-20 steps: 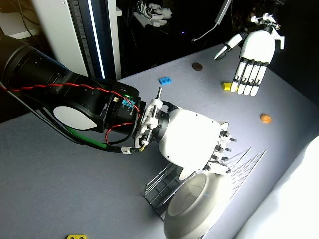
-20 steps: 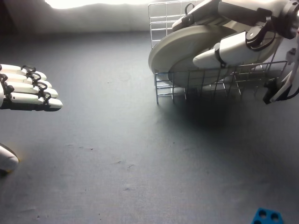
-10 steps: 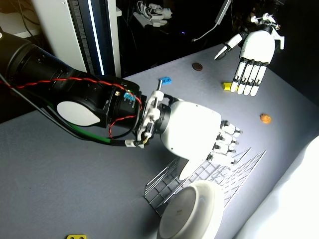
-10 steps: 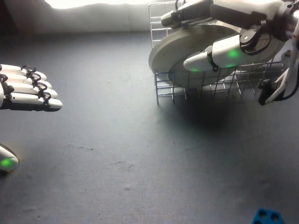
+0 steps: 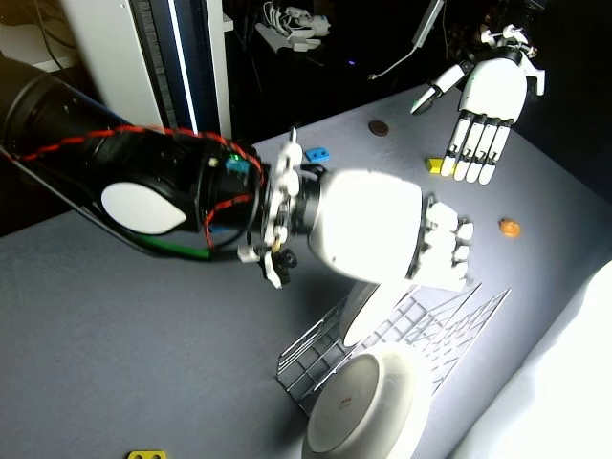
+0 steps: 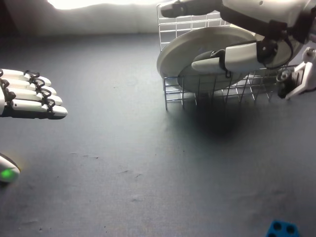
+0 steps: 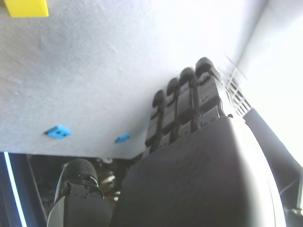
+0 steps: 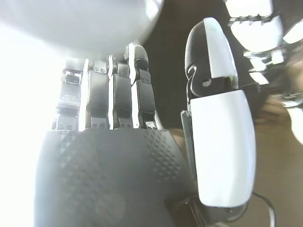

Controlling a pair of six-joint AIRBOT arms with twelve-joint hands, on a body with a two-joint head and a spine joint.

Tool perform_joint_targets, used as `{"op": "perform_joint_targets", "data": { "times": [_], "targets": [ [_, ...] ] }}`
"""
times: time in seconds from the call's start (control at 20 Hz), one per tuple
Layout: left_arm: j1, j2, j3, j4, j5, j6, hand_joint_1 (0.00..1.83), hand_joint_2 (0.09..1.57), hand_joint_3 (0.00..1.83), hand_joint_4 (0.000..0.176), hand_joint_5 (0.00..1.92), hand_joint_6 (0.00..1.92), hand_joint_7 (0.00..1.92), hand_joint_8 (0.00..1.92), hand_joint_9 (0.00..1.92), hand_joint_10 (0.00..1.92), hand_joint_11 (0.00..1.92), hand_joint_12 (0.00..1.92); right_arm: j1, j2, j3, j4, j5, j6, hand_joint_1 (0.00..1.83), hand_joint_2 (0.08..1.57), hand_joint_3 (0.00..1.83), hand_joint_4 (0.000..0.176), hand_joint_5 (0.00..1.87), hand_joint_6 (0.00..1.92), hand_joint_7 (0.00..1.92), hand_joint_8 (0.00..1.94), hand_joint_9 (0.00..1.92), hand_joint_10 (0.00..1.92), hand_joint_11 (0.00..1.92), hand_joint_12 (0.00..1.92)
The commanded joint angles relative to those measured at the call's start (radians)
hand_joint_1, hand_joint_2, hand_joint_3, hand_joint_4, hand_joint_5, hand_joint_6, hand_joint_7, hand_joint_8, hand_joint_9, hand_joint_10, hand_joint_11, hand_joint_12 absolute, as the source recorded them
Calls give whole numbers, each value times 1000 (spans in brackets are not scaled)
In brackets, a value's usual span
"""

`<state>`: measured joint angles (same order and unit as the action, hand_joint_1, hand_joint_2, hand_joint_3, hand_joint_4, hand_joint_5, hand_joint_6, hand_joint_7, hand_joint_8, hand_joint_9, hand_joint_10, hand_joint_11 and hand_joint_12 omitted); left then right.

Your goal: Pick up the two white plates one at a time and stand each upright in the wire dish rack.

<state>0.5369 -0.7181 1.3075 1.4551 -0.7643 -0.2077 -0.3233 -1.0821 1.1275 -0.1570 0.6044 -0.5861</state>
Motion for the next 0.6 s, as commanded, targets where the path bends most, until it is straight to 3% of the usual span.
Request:
{"op": "perform_joint_targets", "data": {
  "times": [0.0,0.1,0.4,0.45,0.55],
  "targets": [
    [-16,15,-3,-53,-36,-2,0,1043,1,0,60,2,46,2,31,1,0,36,19,10,-6,11,157,-13,1014,1077,0,0,427,2,469,6,445,11,0,1208],
    [-17,17,-9,-53,-47,-2,0,1054,0,0,95,8,88,6,72,0,0,127,35,26,-28,-28,186,-36,1008,1082,2,0,422,0,452,1,429,3,0,1193],
    [-40,30,-64,-33,-93,-2,0,1027,0,0,71,2,62,3,46,1,0,75,58,101,-111,-253,249,-109,991,1108,4,0,371,5,408,3,379,2,0,1101],
    [-51,33,-79,-24,-98,-2,0,1033,0,0,100,3,97,2,82,2,0,173,58,114,-120,-295,249,-109,982,1102,1,0,372,5,413,4,381,3,0,1113],
    [-76,39,-110,4,-111,-2,0,1036,0,0,61,2,58,4,53,2,0,94,58,133,-132,-365,245,-102,984,1098,0,0,379,6,423,5,398,9,0,1140]
  ]
}}
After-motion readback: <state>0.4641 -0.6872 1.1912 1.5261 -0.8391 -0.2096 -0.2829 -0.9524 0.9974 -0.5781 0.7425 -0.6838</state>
